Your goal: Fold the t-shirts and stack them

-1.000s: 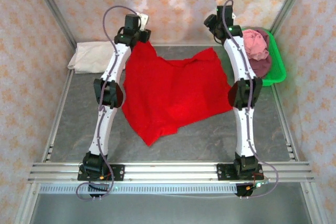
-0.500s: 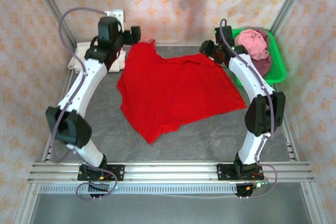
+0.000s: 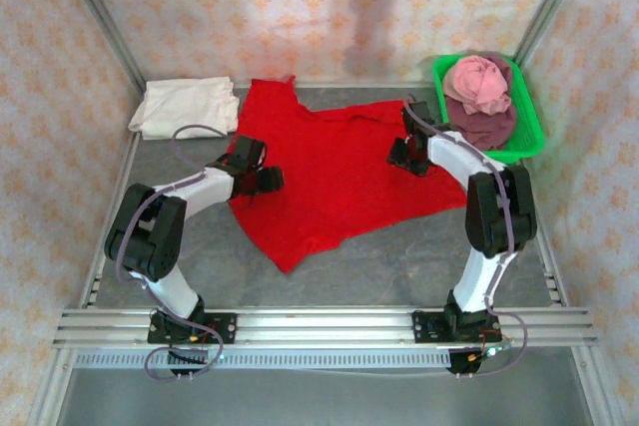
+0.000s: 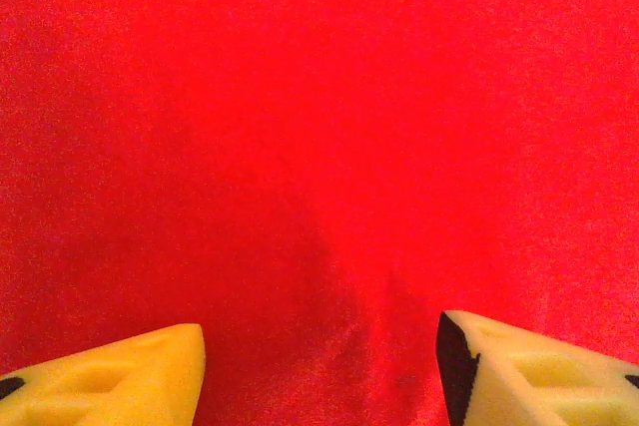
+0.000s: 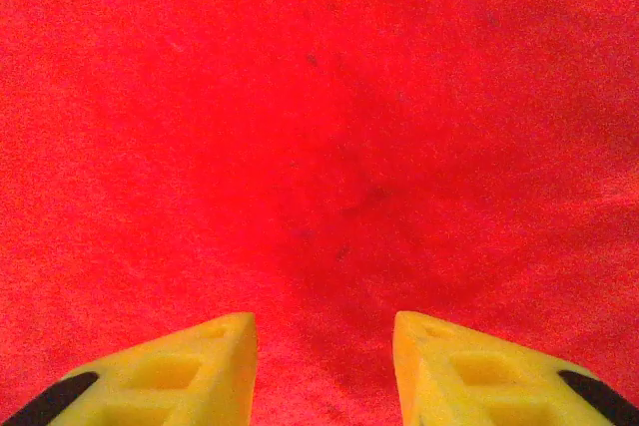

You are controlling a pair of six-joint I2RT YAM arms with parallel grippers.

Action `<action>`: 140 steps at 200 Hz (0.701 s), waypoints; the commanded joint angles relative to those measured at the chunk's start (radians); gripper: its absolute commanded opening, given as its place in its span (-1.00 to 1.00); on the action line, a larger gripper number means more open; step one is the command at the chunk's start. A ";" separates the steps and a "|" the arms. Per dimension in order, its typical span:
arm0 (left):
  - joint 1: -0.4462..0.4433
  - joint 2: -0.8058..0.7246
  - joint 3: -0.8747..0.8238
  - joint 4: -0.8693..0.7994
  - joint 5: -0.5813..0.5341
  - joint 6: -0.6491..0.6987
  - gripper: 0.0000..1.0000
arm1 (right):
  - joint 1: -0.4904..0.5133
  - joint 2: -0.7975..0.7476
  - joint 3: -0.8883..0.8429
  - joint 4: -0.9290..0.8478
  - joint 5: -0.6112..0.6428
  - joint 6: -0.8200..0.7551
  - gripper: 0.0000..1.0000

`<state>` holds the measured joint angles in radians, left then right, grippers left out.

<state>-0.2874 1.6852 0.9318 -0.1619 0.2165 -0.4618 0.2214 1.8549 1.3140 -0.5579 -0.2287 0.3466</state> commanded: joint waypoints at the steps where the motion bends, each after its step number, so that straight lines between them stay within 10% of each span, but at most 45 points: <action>1: 0.001 -0.014 -0.057 0.081 0.011 -0.067 0.23 | 0.024 0.041 -0.034 -0.026 0.023 -0.015 -0.22; 104: 0.118 -0.231 -0.170 -0.177 -0.195 -0.026 0.26 | 0.307 -0.165 -0.449 0.093 -0.114 0.243 -0.23; 140: 0.152 -0.217 -0.100 -0.226 -0.264 0.048 0.25 | 0.322 -0.263 -0.329 -0.010 -0.043 0.239 -0.11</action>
<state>-0.1463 1.4593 0.7746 -0.2996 0.0559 -0.4843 0.5629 1.6341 0.9039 -0.4389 -0.3092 0.5568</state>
